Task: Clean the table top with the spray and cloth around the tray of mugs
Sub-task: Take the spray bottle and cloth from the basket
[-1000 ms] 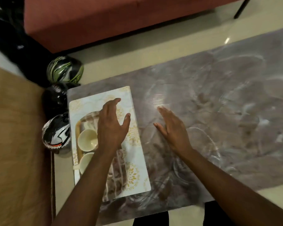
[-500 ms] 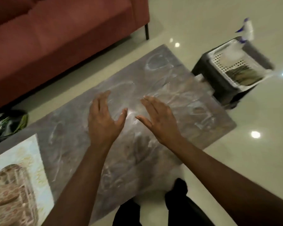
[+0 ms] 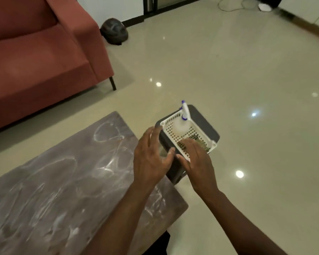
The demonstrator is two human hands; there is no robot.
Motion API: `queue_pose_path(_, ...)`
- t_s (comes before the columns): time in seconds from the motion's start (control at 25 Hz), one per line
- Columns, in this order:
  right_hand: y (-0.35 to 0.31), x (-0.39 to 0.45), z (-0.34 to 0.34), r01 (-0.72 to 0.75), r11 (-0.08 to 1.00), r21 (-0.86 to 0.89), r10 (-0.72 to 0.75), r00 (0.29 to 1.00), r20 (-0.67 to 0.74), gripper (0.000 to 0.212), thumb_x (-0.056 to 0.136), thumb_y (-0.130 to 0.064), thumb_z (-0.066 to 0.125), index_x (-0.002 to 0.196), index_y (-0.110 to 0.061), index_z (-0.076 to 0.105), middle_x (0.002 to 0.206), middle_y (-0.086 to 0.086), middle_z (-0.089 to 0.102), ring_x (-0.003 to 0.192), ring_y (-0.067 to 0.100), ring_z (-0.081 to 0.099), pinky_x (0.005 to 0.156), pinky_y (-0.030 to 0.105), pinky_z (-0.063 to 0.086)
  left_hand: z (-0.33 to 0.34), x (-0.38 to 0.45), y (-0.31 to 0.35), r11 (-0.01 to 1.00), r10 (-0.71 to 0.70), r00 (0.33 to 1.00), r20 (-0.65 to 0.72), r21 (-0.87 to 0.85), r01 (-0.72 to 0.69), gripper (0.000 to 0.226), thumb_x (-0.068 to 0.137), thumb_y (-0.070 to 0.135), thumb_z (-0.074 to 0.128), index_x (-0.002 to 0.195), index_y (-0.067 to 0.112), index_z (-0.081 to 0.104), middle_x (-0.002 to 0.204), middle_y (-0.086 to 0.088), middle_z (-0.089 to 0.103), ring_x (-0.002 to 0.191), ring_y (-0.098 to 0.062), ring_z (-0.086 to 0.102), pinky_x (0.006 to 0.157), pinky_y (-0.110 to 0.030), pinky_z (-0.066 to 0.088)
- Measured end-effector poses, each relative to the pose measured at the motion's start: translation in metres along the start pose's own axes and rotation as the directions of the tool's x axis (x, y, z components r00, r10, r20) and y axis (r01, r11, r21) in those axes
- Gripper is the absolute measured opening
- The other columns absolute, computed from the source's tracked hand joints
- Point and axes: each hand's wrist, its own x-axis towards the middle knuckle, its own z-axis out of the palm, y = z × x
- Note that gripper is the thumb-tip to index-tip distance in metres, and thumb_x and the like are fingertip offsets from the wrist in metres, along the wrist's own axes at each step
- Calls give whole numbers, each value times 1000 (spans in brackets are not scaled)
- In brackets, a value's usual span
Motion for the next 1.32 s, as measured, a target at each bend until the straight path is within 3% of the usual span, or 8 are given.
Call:
queue_pose_path(0.16, 76, 45, -10, -35, 999, -26, 35, 999, 12, 56, 92, -51, 37, 130, -12, 48, 129, 10, 57, 118, 26, 55, 95, 44, 49, 67, 69, 23, 993, 3, 1000, 17, -114, -1, 68, 81, 49, 65, 139, 22, 40, 137, 0, 49, 125, -16, 48, 98, -37, 49)
queue_pose_path(0.36, 171, 71, 36, -118, 991, 57, 108, 982, 153, 57, 95, -55, 35, 129, -13, 53, 131, 5, 55, 122, 16, 47, 99, 36, 44, 173, 113, 29, 880, -324, 928, 185, -300, 368, 76, 82, 44, 72, 145, 25, 34, 147, 2, 41, 135, -17, 42, 108, -37, 41)
queue_pose_path(0.56, 234, 103, 122, -81, 994, -71, 102, 923, 372, 69, 68, -32, 83, 127, -11, 54, 128, 13, 58, 118, 35, 56, 94, 52, 48, 268, 141, 3, 780, -569, 819, 67, -272, 564, 96, 73, 32, 83, 150, 26, 26, 152, 1, 37, 139, -19, 37, 111, -40, 38)
queue_pose_path(0.8, 250, 105, 157, -40, 963, -268, 201, 771, 605, 94, 81, -60, 58, 150, -32, 1, 158, 19, -4, 140, 50, 7, 104, 65, 22, 305, 165, -14, 813, -546, 830, -112, -309, 493, 92, 72, 34, 85, 148, 26, 33, 144, 6, 46, 128, -13, 48, 104, -42, 46)
queue_pose_path(0.92, 249, 97, 160, 16, 950, -310, 188, 766, 615, 113, 62, -42, 83, 150, -29, 14, 156, 24, 5, 137, 52, 17, 102, 65, 26, 314, 176, -15, 748, -615, 787, -59, -359, 558, 78, 82, 33, 77, 147, 22, 35, 122, 12, 55, 112, -5, 54, 99, -35, 49)
queue_pose_path(1.04, 258, 94, 163, 38, 969, -244, 119, 796, 594, 103, 39, -27, 93, 132, -23, 49, 142, 22, 41, 118, 46, 47, 88, 59, 44, 313, 175, -10, 767, -594, 802, -70, -351, 537, 63, 87, 23, 73, 142, 15, 44, 100, 30, 54, 101, 14, 56, 90, -16, 48)
queue_pose_path(1.2, 252, 116, 153, -113, 972, -206, 195, 877, 439, 59, 68, -17, 80, 122, -19, 56, 131, 17, 51, 109, 40, 53, 84, 57, 46, 292, 166, -12, 738, -612, 786, -85, -418, 529, 54, 84, 29, 75, 130, 10, 54, 95, 19, 61, 90, 1, 59, 90, -31, 55)
queue_pose_path(1.32, 230, 120, 135, -95, 980, -177, 155, 920, 361, 61, 65, -4, 80, 122, -18, 59, 131, 17, 53, 109, 41, 53, 85, 57, 46, 255, 156, -19, 747, -580, 804, -129, -478, 462, 46, 81, 30, 76, 118, 7, 62, 95, 19, 65, 90, 9, 63, 80, -10, 52)
